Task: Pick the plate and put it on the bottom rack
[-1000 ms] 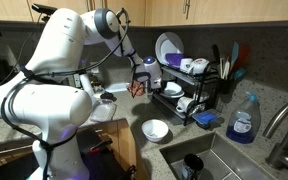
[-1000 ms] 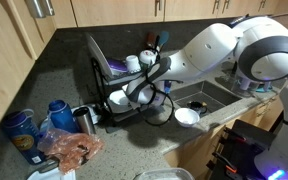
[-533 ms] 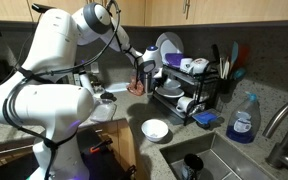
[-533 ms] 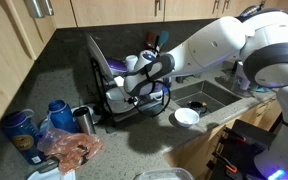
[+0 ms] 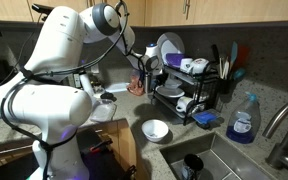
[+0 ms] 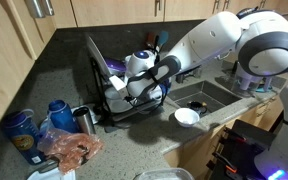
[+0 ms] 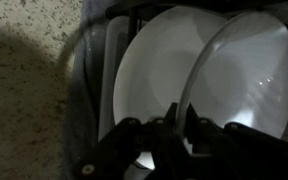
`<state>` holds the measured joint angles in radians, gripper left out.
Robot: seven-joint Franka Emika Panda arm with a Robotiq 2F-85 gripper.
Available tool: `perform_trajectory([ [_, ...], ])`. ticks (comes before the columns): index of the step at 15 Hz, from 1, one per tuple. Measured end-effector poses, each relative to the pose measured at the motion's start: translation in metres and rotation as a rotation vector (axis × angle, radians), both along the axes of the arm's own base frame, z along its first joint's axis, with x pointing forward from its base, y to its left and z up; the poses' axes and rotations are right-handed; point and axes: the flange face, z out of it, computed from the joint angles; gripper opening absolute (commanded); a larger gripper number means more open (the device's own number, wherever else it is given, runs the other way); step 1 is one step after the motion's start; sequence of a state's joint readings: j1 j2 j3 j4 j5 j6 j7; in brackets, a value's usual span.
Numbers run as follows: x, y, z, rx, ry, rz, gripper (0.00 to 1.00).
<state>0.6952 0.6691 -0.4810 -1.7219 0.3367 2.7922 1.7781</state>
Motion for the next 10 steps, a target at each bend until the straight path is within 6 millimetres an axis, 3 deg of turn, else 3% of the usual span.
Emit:
perform_trajectory([
  [7,0.002,0.005,0.000,-0.013,0.002,-0.018,0.02],
  [10,-0.001,0.004,-0.011,-0.020,0.015,-0.050,0.02],
])
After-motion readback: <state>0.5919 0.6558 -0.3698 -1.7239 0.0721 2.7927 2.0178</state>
